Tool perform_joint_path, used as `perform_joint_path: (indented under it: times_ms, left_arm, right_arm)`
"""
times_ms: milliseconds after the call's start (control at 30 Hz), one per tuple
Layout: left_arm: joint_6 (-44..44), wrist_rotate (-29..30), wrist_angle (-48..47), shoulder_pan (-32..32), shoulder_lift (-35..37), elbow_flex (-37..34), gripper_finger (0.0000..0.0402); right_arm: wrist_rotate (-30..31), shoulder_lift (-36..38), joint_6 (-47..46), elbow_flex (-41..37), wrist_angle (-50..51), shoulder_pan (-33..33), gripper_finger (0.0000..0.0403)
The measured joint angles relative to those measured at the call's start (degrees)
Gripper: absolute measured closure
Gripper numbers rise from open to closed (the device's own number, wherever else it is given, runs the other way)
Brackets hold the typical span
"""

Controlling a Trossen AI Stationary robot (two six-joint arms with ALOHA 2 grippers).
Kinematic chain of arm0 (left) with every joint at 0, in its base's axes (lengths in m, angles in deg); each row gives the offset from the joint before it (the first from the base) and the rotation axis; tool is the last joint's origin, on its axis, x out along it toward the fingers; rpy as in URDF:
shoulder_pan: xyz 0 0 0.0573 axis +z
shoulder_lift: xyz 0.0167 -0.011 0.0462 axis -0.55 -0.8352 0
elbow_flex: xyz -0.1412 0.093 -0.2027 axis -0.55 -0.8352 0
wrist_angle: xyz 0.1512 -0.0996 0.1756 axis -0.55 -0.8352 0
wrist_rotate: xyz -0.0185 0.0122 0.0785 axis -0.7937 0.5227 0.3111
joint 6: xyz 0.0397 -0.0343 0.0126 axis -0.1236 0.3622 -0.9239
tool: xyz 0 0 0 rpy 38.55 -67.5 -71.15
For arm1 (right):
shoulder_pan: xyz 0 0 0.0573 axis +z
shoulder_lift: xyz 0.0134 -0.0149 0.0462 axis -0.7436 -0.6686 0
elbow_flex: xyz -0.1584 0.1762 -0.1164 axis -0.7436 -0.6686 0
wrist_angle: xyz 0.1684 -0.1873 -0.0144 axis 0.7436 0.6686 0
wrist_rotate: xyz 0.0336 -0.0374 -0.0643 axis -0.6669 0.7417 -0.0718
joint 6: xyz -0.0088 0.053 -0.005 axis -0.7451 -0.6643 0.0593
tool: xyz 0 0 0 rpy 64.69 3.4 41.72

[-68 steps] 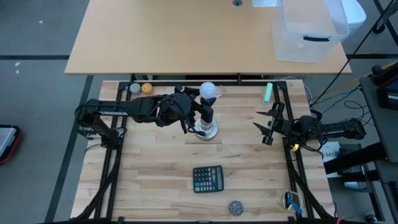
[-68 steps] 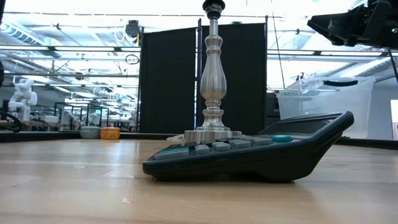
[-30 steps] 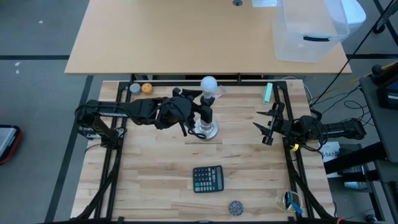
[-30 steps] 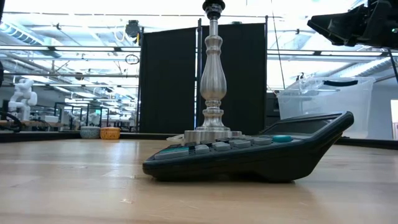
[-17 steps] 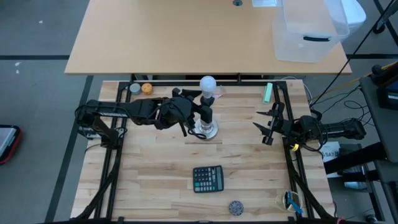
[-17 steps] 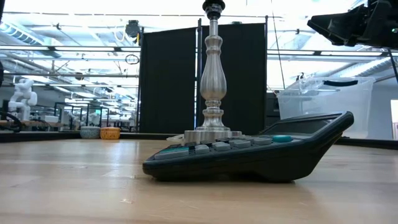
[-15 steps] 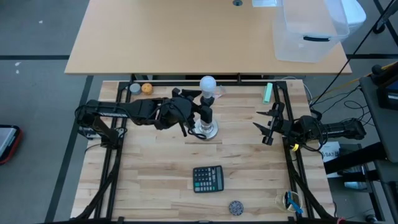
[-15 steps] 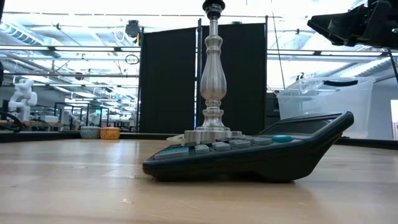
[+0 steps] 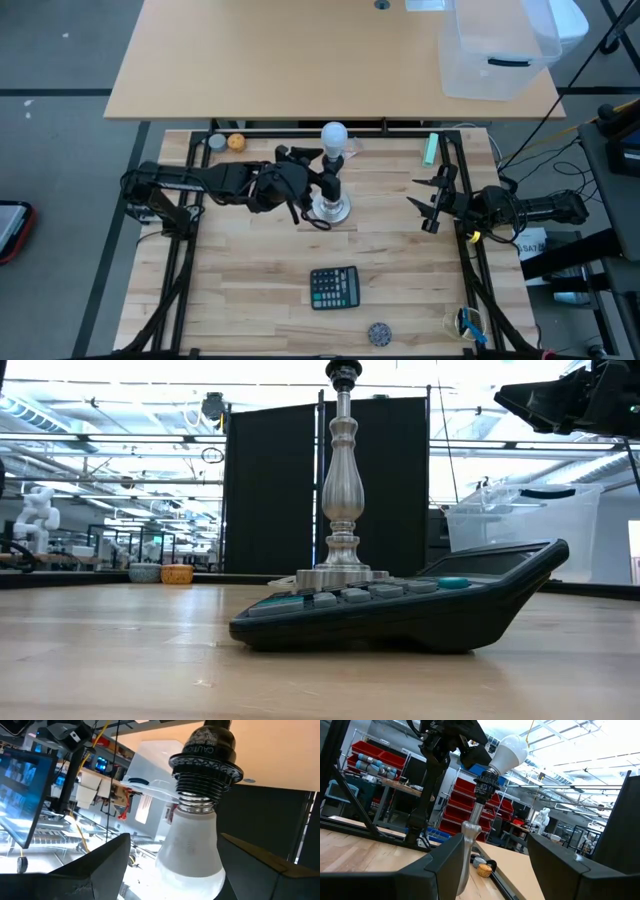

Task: Screw lightbulb
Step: Insert the light bulb into the lamp

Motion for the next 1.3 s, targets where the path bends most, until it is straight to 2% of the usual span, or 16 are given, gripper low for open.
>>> perform_joint_path:
  times_ms: [467,967,1100,1200,1300]
  left_arm:
    - [2.5,4.5,-1.0,-3.0,0.0,0.0,0.0099]
    - [9.0,3.9,-0.6,-8.8,0.0,0.0,0.0099]
    - [17.3,-2.1,-0.6,-10.1,0.0,0.0,0.0099]
    - [29.1,-6.7,0.2,-11.2,0.0,0.0,0.0099]
    - [42.1,-7.8,1.8,-12.4,0.0,0.0,0.0099]
  right_arm:
    - [0.0,0.0,0.0,0.0,0.0,0.0,0.019]
    - [0.0,0.0,0.0,0.0,0.0,0.0,0.019]
    - [0.0,0.0,0.0,0.0,0.0,0.0,0.019]
    - [0.0,0.0,0.0,0.0,0.0,0.0,0.019]
    - [0.0,0.0,0.0,0.0,0.0,0.0,0.019]
